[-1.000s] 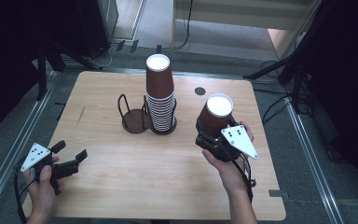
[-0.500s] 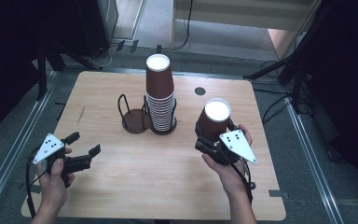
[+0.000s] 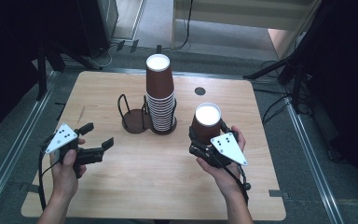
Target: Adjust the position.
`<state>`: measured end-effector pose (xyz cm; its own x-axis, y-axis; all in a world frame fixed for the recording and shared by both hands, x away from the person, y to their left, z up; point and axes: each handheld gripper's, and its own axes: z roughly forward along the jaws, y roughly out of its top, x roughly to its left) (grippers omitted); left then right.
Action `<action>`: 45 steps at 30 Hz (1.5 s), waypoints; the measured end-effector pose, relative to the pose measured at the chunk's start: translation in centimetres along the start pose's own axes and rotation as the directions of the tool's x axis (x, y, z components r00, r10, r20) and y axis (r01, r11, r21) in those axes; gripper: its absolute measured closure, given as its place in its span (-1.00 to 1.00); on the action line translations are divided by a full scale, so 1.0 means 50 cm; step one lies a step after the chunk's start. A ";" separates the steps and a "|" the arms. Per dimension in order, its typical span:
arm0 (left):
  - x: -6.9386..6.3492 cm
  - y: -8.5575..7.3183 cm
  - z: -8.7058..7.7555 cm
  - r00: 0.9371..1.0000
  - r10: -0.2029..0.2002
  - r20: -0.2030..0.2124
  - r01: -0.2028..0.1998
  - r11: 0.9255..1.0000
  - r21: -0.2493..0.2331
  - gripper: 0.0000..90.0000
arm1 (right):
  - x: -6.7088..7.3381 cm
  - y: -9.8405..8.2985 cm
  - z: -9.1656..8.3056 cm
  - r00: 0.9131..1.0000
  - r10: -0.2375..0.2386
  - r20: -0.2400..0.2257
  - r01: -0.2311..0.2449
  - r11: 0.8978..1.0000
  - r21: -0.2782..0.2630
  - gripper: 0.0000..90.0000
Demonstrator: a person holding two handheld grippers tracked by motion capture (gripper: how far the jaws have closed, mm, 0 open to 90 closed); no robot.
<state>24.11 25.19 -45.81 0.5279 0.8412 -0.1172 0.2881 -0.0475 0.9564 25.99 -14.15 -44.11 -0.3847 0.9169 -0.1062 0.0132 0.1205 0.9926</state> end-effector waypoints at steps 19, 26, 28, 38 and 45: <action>-0.081 0.021 0.041 0.966 0.086 0.246 -0.103 0.993 0.054 -0.94 | 0.032 -0.042 0.009 0.995 -0.096 -0.003 0.096 0.995 0.014 -0.74; -0.110 0.026 0.057 0.958 0.118 0.261 -0.142 0.987 0.073 -0.99 | 0.049 -0.055 0.005 0.988 -0.156 -0.003 0.156 0.987 0.031 -0.74; -0.116 0.025 0.058 0.959 0.121 0.257 -0.144 0.987 0.074 -1.00 | 0.054 -0.057 0.005 0.985 -0.170 -0.002 0.170 0.985 0.033 -0.74; -0.135 0.019 0.070 0.944 0.154 0.291 -0.189 0.978 0.094 -1.00 | 0.086 -0.076 0.005 0.967 -0.251 -0.037 0.252 0.967 0.021 -0.74; -0.155 0.014 0.078 0.939 0.166 0.302 -0.205 0.974 0.101 -0.99 | 0.108 -0.088 0.007 0.951 -0.302 -0.066 0.304 0.952 0.018 -0.74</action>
<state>23.34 16.55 -45.26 0.7844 0.6195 -0.0318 0.2532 -0.2730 0.9281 24.15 -9.61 -49.09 -0.4305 0.8104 -0.3973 -0.0877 0.4005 0.9121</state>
